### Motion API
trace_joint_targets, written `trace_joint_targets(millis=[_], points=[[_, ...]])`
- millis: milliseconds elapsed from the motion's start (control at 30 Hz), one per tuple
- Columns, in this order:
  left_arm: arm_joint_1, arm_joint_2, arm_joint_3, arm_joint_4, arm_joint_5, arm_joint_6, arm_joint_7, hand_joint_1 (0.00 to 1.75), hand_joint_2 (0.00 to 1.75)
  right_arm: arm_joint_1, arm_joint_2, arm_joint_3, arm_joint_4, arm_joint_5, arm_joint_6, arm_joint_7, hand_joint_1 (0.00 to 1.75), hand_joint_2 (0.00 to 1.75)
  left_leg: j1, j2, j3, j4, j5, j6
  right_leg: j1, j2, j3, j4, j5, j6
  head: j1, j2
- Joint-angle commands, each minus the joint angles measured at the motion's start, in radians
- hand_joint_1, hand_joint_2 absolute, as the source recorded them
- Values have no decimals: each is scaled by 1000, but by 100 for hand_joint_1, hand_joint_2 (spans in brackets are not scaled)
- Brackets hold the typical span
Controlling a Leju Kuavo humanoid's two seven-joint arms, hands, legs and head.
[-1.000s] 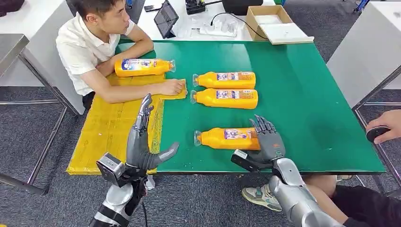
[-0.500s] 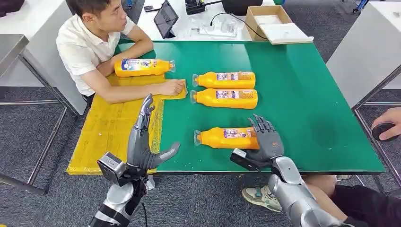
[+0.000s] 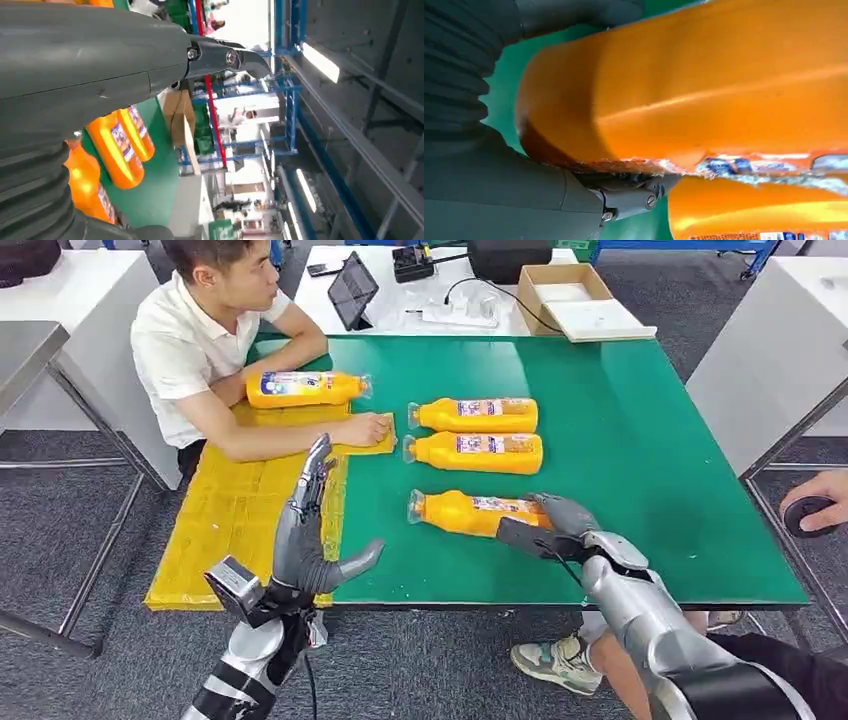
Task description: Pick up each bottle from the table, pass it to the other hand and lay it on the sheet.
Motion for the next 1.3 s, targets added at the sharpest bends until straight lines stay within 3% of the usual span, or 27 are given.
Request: trace_joint_targets(millis=[33, 433, 567, 733, 833, 867, 967, 1100, 1300], points=[[-15, 21, 9, 48, 3, -1, -3, 0, 175, 42, 41, -10, 71, -38, -22, -42, 175, 175, 2, 2, 2, -4, 0, -2, 2, -1, 1, -4, 2, -4, 0, 0], [-16, 20, 9, 51, 3, -1, -3, 0, 175, 46, 40, -11, 71, -51, -35, -51, 175, 175, 1, 3, 0, -2, 0, -2, 1, -1, -1, -2, 1, -3, 0, 0], [-5, 22, 11, 36, 3, 5, -6, 0, 175, 66, 55, -45, 43, -121, -125, -124, 175, 175, 1, 3, 1, -1, -1, -2, 1, 0, -1, -2, 1, -3, 0, 0], [22, -17, 58, 20, 31, 136, 51, 0, 175, 114, 112, -100, -95, -272, -351, -278, 175, 175, 1, 5, -2, -1, -1, -2, 2, 1, -3, -1, 1, -4, 0, 0], [13, -30, 56, 94, 107, 144, 157, 0, 175, 208, 159, -107, -316, -378, -456, -348, 175, 175, 1, 6, -5, -1, -1, -2, 1, 2, -6, -1, 1, -3, 0, 0], [17, -19, 31, 128, 150, 87, 192, 0, 175, 277, 192, -98, -478, -445, -507, -411, 175, 175, 1, 6, -6, -1, -1, -3, 1, 1, -7, 0, 1, -4, 0, 0], [37, 0, -13, 129, 153, 38, 151, 0, 175, 369, 217, -26, -681, -490, -577, -366, 175, 175, 1, 3, -9, -2, -1, -2, 1, 1, -10, -1, 0, -4, -1, 0], [60, 14, -34, 71, 175, -28, 147, 0, 175, 380, 234, -33, -670, -588, -639, -429, 175, 175, 1, 2, -13, -1, -1, -2, 1, 0, -13, 1, -1, -4, 0, 0], [82, 12, -19, 29, 197, -58, 135, 0, 175, 391, 247, -15, -658, -612, -670, -482, 175, 175, 1, 1, -18, 0, 0, -1, 0, 0, -18, 1, 0, -3, 0, 0]])
